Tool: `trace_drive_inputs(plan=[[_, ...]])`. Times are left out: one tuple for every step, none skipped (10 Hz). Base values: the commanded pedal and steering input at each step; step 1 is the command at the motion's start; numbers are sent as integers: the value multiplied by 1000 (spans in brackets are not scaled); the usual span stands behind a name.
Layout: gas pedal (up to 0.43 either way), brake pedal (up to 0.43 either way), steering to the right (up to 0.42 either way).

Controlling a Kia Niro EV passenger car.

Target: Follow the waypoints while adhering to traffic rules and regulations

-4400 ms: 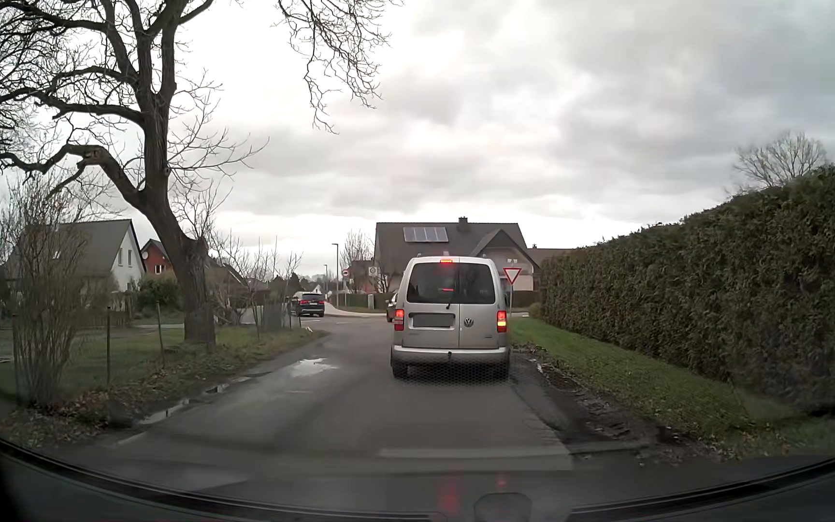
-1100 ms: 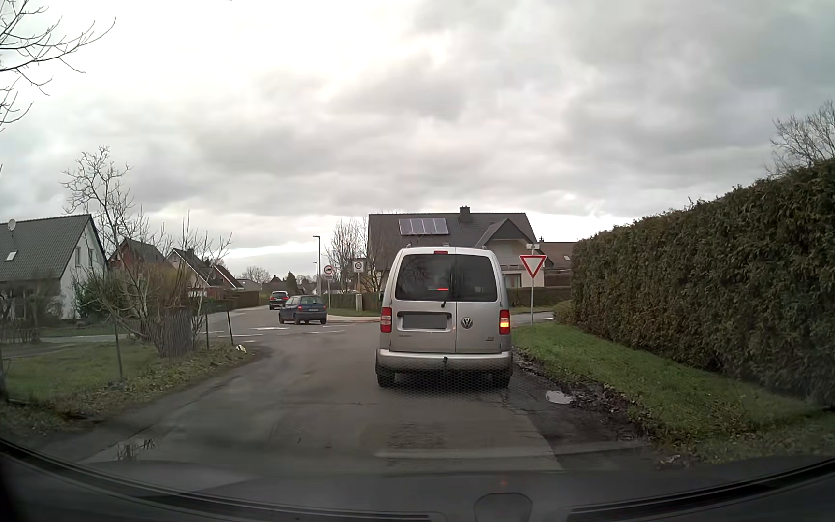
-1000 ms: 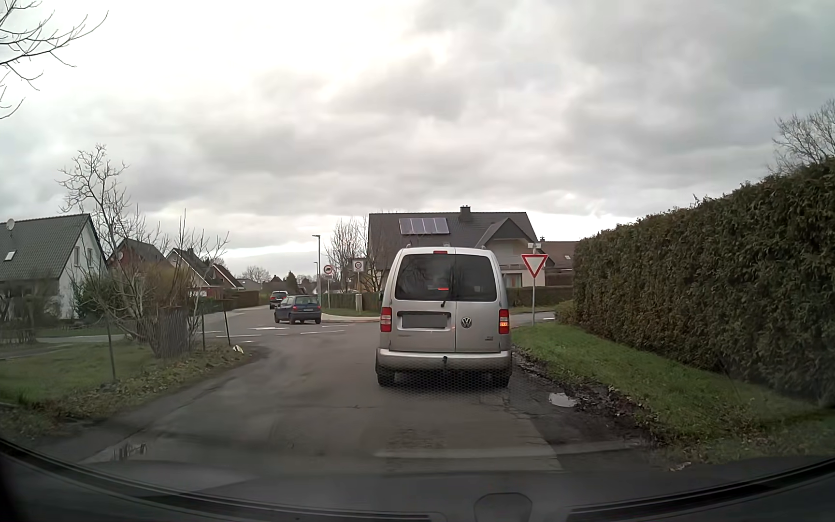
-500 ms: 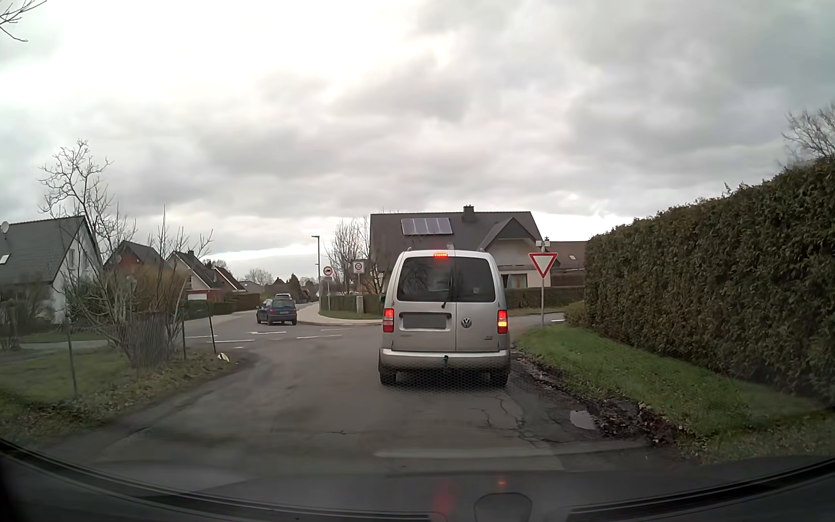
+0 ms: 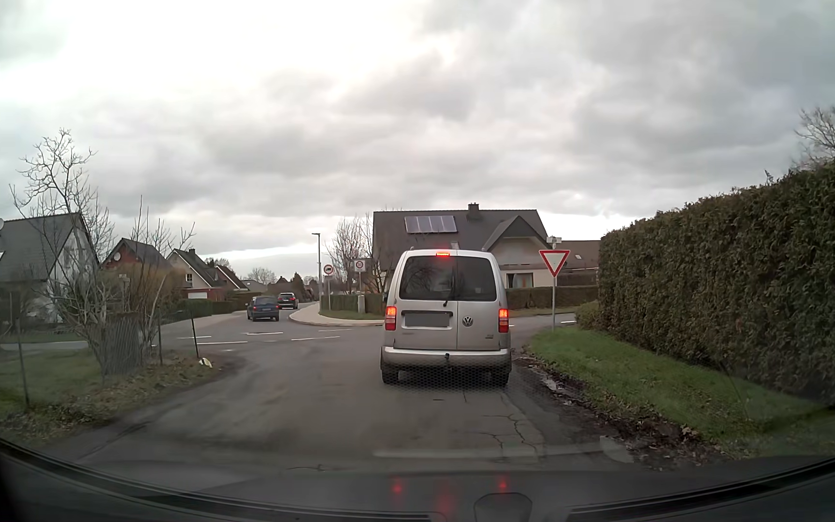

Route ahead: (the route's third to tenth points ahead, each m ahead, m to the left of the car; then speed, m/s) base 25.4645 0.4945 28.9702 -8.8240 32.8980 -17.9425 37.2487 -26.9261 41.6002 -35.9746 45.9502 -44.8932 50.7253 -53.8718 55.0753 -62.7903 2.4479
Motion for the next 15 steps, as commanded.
trace_drive_inputs(plan=[[20,0,-37],[0,0,-38],[0,0,-38],[0,0,-39],[0,0,-41],[0,0,-42],[0,0,-41],[0,0,-40],[0,0,-37],[0,0,-33],[0,0,-31],[0,0,-32],[0,0,-32],[0,0,-31],[0,0,-31]])
